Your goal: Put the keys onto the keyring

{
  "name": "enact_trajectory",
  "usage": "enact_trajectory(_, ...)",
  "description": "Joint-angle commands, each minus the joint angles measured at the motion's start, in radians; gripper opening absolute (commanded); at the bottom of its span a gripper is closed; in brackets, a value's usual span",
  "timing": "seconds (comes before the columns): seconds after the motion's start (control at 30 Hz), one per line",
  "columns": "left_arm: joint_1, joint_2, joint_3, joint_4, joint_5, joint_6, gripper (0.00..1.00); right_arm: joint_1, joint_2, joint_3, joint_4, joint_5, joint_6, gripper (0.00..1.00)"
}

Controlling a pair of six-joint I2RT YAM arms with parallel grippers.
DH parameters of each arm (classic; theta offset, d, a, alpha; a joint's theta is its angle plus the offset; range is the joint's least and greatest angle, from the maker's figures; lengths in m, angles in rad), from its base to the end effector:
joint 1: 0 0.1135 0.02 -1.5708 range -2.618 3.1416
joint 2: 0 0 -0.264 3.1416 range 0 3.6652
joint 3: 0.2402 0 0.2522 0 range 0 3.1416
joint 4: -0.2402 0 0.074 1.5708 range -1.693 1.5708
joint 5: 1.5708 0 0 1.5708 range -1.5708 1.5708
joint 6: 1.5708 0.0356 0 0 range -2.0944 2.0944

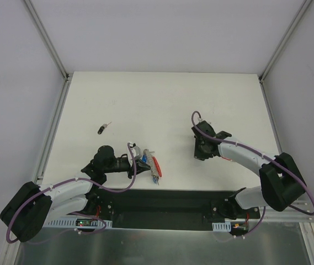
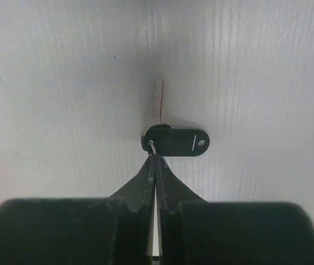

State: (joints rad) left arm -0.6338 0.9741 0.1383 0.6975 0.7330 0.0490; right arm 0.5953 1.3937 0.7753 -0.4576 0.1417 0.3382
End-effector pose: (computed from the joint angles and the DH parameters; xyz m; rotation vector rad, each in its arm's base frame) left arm 0.1309 -0.1257 0.1765 1.1020 1.4087 -1.0491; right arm 0.2179 0.1415 0.1841 -0.2909 2.6188 0.1324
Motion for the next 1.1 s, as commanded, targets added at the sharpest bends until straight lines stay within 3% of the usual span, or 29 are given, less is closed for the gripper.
enact_trajectory(0.0,0.000,-0.017,0.038,0.028,0.036,0.018,0.00,0.034,-0.009,0.056,-0.047,0.150,0.021,0.01)
enact_trajectory(0.53,0.000,-0.023,0.037,0.022,0.029,0.023,0.00,0.247,0.205,0.229,-0.153,0.414,0.194,0.02)
enact_trajectory(1.0,0.000,-0.041,0.032,0.016,0.026,0.023,0.00,0.327,0.312,0.329,-0.161,0.392,0.205,0.20)
enact_trajectory(1.07,0.000,-0.040,0.034,0.016,0.026,0.023,0.00,0.325,0.289,0.329,-0.161,0.389,0.185,0.29)
